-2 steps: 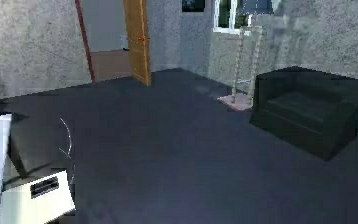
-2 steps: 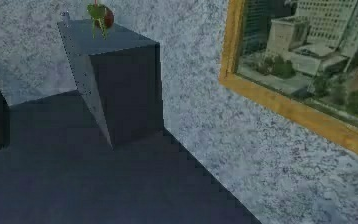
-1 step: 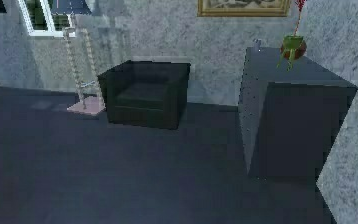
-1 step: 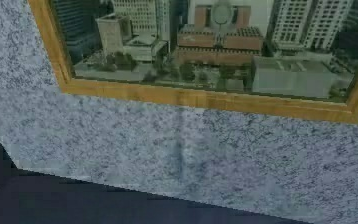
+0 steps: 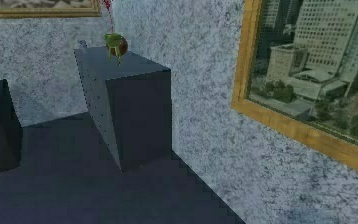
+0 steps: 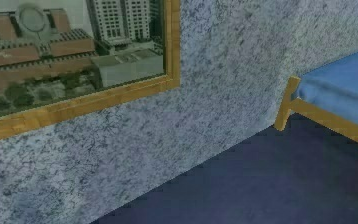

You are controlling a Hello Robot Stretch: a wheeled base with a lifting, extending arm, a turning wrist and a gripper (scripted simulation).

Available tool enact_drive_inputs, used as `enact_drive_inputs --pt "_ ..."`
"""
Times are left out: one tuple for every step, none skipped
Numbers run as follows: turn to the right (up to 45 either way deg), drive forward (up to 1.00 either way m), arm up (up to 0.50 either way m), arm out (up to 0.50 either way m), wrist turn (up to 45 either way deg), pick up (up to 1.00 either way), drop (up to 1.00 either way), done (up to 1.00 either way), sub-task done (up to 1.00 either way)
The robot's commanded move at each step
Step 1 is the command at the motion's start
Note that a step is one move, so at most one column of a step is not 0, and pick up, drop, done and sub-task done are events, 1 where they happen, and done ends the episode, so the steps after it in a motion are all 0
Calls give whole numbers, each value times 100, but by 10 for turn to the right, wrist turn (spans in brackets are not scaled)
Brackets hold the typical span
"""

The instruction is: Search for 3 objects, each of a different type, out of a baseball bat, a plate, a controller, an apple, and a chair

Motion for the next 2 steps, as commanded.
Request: enact_drive_inputs --pt "60 0 0 0 0 0 0 0 0" --pt "0 5 0 0 0 0 0 0 0"
